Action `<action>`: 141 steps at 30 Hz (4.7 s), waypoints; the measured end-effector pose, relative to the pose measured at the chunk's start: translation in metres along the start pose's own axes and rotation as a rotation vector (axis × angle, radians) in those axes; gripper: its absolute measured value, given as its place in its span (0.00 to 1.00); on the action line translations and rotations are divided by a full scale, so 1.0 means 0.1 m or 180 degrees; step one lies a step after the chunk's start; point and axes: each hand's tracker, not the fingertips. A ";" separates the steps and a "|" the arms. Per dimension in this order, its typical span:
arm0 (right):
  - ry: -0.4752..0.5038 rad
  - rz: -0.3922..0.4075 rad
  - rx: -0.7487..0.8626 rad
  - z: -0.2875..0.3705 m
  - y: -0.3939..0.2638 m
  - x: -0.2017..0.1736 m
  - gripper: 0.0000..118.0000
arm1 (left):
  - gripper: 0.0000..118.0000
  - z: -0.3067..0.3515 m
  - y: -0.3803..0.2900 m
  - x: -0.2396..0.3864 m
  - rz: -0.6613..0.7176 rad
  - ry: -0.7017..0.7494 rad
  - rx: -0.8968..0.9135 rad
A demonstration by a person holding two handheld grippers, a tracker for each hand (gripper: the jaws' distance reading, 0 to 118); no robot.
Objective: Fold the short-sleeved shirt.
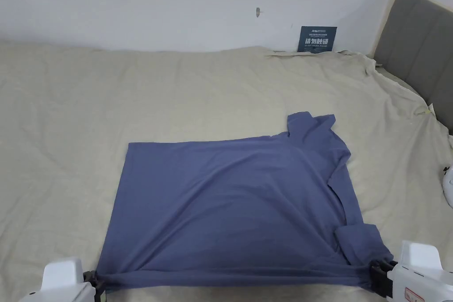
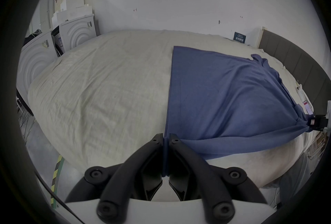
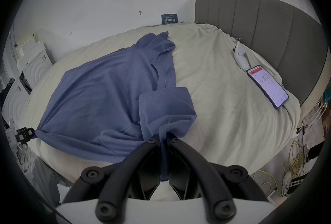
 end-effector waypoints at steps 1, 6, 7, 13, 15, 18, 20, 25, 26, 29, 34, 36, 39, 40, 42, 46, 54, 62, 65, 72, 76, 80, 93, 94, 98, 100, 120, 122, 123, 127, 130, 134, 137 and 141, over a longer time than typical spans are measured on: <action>0.0012 0.0004 -0.0022 0.00 -0.02 0.00 0.04 | 0.01 -0.02 -0.01 -0.01 -0.0007 0.0014 -0.0023; -0.0014 0.0033 -0.0130 -0.08 -0.11 -0.02 0.04 | 0.01 -0.06 -0.04 0.04 -0.0076 0.0044 -0.0205; -0.0016 0.0011 -0.0168 -0.10 -0.11 -0.03 0.04 | 0.01 -0.07 -0.04 0.05 -0.0100 0.0061 -0.0223; 0.0007 -0.0146 -0.0313 -0.09 -0.07 0.04 0.63 | 0.61 -0.02 0.06 -0.05 -0.0003 0.0026 -0.0372; 0.0016 -0.0199 -0.0397 -0.01 -0.01 0.10 0.82 | 0.82 0.10 0.11 -0.17 0.0208 -0.0130 -0.0416; 0.0086 -0.0222 -0.0275 0.23 0.13 0.17 0.82 | 0.95 0.32 0.25 -0.30 0.0336 -0.0204 -0.0271; 0.0061 -0.0142 -0.0146 0.39 0.29 0.19 0.82 | 0.96 0.43 0.41 -0.36 0.0400 -0.0197 -0.0199; -0.0119 0.0249 0.0392 0.81 0.71 0.14 0.82 | 0.96 0.74 0.82 -0.32 0.0652 -0.0280 0.0281; -0.0169 0.0333 0.0511 0.88 0.78 0.11 0.82 | 0.96 0.79 0.90 -0.26 0.0623 -0.0282 0.0375; -0.0236 0.0473 0.0916 0.99 0.89 0.00 0.83 | 0.96 0.85 1.03 -0.03 0.0389 -0.0186 0.0693; -0.0163 0.0048 0.1434 1.03 0.91 -0.09 0.83 | 0.93 0.86 1.05 0.30 0.0014 -0.0150 0.1262; -0.0018 -0.0112 0.1585 1.04 0.88 -0.12 0.82 | 0.85 0.92 1.03 0.41 -0.0036 -0.0172 0.1495; 0.0025 -0.0029 0.1732 1.04 0.82 -0.21 0.70 | 0.59 0.99 0.99 0.49 -0.0102 -0.0223 0.1731; 0.0069 -0.0014 0.1777 1.05 0.80 -0.24 0.62 | 0.49 1.00 0.97 0.52 -0.0135 -0.0227 0.1758; 0.0118 -0.0035 0.1822 1.06 0.77 -0.29 0.39 | 0.27 0.97 0.96 0.49 -0.0148 -0.0251 0.1798; 0.0111 0.0006 0.1835 1.03 0.74 -0.37 0.03 | 0.02 0.95 0.95 0.46 -0.0136 -0.0314 0.1863; 0.0070 0.0107 0.1781 0.98 0.69 -0.42 0.00 | 0.00 0.90 0.90 0.43 -0.0124 -0.0336 0.1754; 0.0017 0.0136 0.1625 0.97 0.75 -0.43 0.00 | 0.00 0.85 0.87 0.44 -0.0138 -0.0373 0.1688; 0.0001 0.0124 0.1329 0.95 0.87 -0.37 0.00 | 0.00 0.82 0.88 0.44 -0.0162 -0.0377 0.1678; 0.0082 0.0121 0.0152 0.65 1.16 -0.18 0.86 | 0.00 0.86 0.87 0.52 -0.0215 -0.0419 0.1629; -0.0046 0.0297 -0.0293 0.42 1.09 -0.13 0.86 | 0.00 0.88 0.86 0.55 -0.0213 -0.0433 0.1611; -0.0151 0.0264 -0.0707 0.10 0.91 -0.04 0.86 | 0.00 0.88 0.84 0.57 -0.0245 -0.0445 0.1595; 0.0077 -0.0395 -0.1068 -0.30 0.45 0.15 0.06 | 0.00 0.84 0.80 0.59 -0.0258 -0.0465 0.1490; 0.0087 -0.0416 -0.1061 -0.30 0.45 0.14 0.05 | 0.00 0.84 0.80 0.58 -0.0255 -0.0471 0.1473; 0.0007 -0.0148 -0.0923 -0.24 0.44 0.05 0.04 | 0.07 0.79 0.90 0.50 -0.0259 -0.0447 0.1132; 0.0044 -0.0159 -0.0843 -0.19 0.44 0.04 0.04 | 0.29 0.77 0.97 0.40 -0.0185 -0.0493 0.0918; 0.0084 -0.0222 -0.0645 0.02 0.36 0.05 0.04 | 0.81 0.19 0.39 -0.06 -0.0752 -0.0256 -0.1022; 0.0082 -0.0212 -0.0647 0.01 0.37 0.05 0.04 | 0.76 0.13 0.31 0.00 -0.0848 -0.0234 -0.1037; 0.0084 -0.0209 -0.0647 0.02 0.37 0.05 0.04 | 0.72 0.11 0.29 0.02 -0.0897 -0.0200 -0.1022; 0.0078 -0.0232 -0.0656 0.01 0.36 0.05 0.04 | 0.29 0.05 0.28 0.08 -0.0943 -0.0335 -0.1010; 0.0071 -0.0256 -0.0672 -0.01 0.34 0.06 0.04 | 0.03 0.03 0.28 0.15 -0.0736 -0.0543 -0.1094; 0.0082 -0.0264 -0.0666 0.02 0.34 0.07 0.04 | 0.00 0.15 0.33 0.14 -0.0685 -0.0462 -0.1079; 0.0141 -0.0286 -0.0644 0.09 0.37 0.11 0.04 | 0.00 0.35 0.38 0.02 -0.0312 -0.0545 -0.0823; 0.0208 -0.0314 -0.0566 0.23 0.44 0.18 0.04 | 0.00 0.55 0.52 -0.15 0.0097 -0.0630 -0.0488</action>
